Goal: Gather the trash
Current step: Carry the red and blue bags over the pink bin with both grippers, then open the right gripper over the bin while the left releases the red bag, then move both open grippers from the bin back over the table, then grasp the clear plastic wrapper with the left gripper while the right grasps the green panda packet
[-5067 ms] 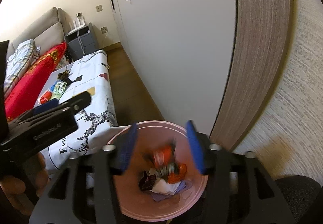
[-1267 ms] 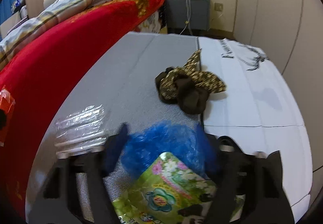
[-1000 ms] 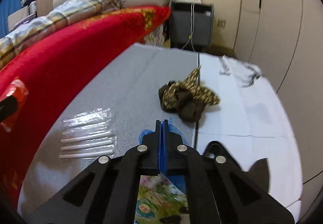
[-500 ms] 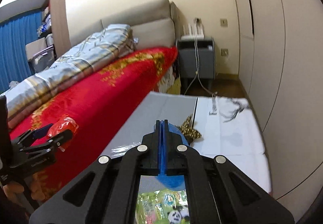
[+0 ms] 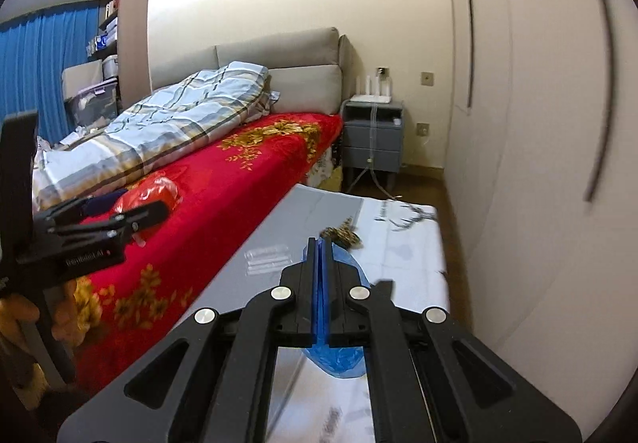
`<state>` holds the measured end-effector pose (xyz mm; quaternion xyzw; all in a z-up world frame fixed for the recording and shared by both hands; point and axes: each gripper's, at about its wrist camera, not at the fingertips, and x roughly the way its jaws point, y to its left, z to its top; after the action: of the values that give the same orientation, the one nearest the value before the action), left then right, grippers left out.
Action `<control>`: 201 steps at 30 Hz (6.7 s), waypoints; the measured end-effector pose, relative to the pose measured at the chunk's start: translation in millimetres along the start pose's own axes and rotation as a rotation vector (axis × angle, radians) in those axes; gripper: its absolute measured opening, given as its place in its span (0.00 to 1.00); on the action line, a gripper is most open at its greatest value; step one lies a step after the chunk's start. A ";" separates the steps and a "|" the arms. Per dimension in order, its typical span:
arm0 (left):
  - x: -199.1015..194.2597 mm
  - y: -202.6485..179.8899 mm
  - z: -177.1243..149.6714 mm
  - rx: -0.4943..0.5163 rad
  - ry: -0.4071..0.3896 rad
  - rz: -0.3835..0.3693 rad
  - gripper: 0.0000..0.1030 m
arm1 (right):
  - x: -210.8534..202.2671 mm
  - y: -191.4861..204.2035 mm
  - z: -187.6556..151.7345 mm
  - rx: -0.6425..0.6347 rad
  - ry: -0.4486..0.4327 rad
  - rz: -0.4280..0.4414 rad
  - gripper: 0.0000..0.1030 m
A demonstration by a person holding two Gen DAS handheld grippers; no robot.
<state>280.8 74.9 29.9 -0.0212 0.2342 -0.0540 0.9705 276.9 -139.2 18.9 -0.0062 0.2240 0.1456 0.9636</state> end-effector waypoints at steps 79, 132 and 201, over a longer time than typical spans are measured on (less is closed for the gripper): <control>-28.4 -257.4 -173.5 0.252 0.263 -0.401 0.71 | -180.7 -137.5 -231.0 0.361 0.060 -0.656 0.83; -45.0 -23.7 -37.5 0.003 0.010 0.126 0.92 | -57.6 -66.4 -105.1 0.254 -0.018 -0.275 0.95; 194.3 63.7 -50.3 0.060 -0.063 0.100 0.92 | 157.3 -25.0 -64.6 0.037 0.073 0.148 0.00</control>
<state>435.8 115.1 -107.0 0.0181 0.2028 -0.0116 0.9790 391.1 -124.4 -108.8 0.0226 0.2615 0.2118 0.9414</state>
